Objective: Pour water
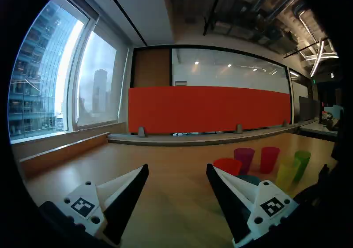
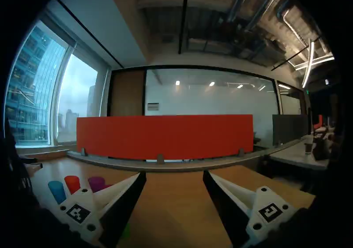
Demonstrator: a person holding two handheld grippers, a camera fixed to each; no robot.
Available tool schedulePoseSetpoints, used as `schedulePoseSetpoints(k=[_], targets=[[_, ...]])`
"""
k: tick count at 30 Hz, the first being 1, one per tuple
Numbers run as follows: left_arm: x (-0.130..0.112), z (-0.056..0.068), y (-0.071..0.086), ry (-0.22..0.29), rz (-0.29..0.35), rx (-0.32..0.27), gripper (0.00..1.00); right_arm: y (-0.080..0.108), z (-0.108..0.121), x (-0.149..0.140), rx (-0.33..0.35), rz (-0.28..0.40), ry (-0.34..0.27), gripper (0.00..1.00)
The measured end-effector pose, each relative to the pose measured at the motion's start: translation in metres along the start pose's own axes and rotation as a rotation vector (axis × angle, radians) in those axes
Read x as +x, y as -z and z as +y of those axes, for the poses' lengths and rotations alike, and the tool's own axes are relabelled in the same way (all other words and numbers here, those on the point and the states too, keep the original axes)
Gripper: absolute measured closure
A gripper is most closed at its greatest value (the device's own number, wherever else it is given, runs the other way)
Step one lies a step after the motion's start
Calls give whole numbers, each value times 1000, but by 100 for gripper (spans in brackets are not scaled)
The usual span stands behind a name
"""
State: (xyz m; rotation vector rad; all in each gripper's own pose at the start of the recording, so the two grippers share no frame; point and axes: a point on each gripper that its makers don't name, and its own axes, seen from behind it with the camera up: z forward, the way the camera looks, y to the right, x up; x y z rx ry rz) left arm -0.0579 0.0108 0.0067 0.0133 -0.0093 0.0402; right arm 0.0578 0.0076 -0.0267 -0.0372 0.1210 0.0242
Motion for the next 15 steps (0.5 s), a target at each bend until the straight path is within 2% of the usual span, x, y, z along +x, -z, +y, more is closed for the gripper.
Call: schedulePoseSetpoints(k=[6, 15], targets=[[0, 0, 0, 0, 0, 0, 3, -7, -8, -11, 3, 16, 16, 0], [0, -1, 1, 0, 0, 0, 3, -12, -16, -44, 34, -21, -4, 0]])
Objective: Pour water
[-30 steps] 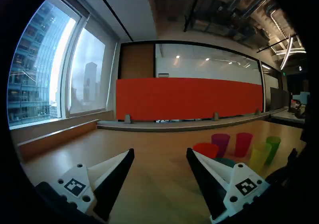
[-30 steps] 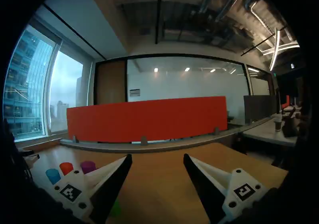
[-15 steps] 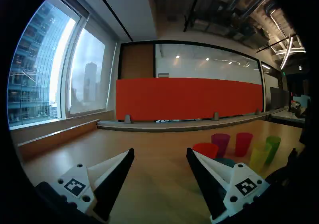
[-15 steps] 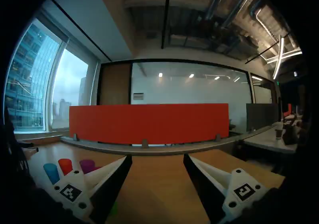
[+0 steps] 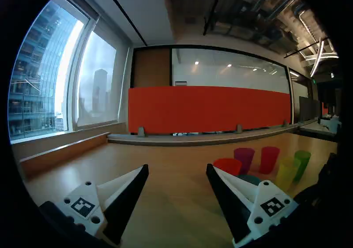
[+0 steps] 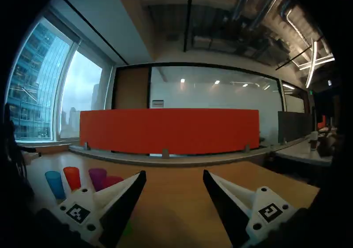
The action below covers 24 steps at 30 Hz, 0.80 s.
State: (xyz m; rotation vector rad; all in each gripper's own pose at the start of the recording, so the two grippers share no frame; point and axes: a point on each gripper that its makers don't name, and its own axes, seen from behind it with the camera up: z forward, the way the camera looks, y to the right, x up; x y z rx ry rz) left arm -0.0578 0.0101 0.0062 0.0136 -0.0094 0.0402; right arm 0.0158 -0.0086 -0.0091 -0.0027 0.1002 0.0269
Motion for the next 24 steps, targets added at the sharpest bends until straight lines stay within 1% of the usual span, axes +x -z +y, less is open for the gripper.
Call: schedulePoseSetpoints(k=[5, 11, 17, 24], targets=[[0, 0, 0, 0, 0, 0, 3, -3, 13, -12, -23, -17, -31, 0], [0, 0, 0, 0, 0, 0, 3, -5, 25, -23, -39, -35, -37, 0], [0, 0, 0, 0, 0, 0, 3, -5, 28, -28, -40, -41, -46, 0], [0, 1, -1, 0, 0, 0, 3, -8, 27, -33, -39, -47, -28, 0]])
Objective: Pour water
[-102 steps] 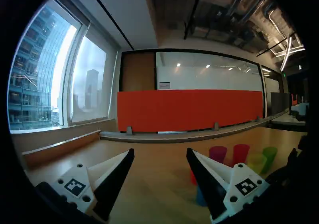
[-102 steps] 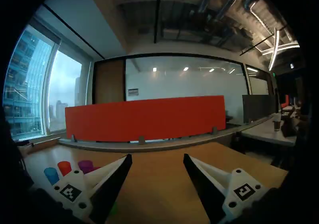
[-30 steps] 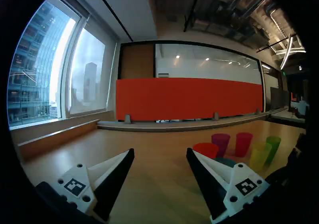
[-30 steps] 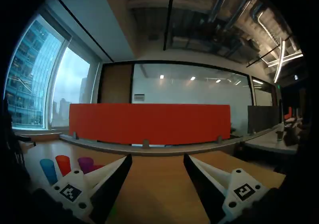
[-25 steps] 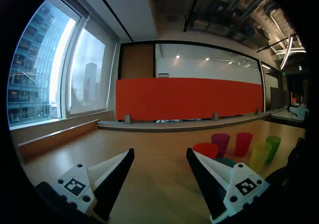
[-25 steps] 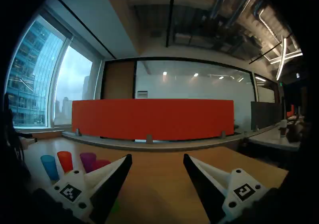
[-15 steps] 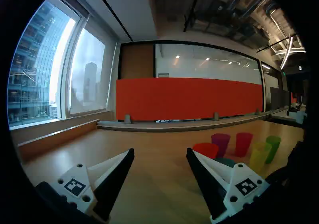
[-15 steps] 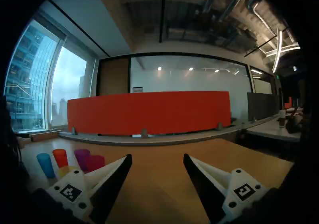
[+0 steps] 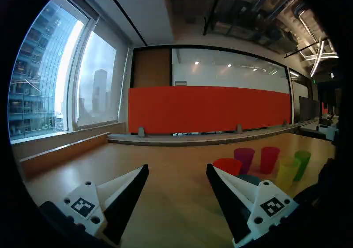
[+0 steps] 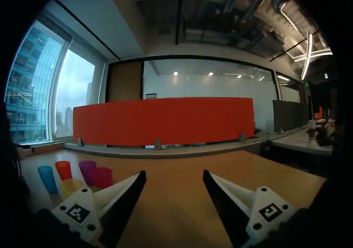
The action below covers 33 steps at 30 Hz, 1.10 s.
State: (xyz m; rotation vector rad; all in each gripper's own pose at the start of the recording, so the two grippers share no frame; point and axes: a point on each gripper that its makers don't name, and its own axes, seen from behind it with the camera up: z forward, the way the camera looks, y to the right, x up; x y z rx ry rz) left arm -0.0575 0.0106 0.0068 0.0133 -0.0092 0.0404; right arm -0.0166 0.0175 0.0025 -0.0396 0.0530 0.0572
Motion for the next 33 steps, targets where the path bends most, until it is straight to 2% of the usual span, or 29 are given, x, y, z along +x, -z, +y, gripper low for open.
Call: schedulePoseSetpoints(k=[14, 33], targets=[[0, 0, 0, 0, 0, 0, 3, 0, -1, -9, -5, -31, 38, 0], [0, -1, 1, 0, 0, 0, 3, -1, -3, -10, -2, -37, 38, 0]])
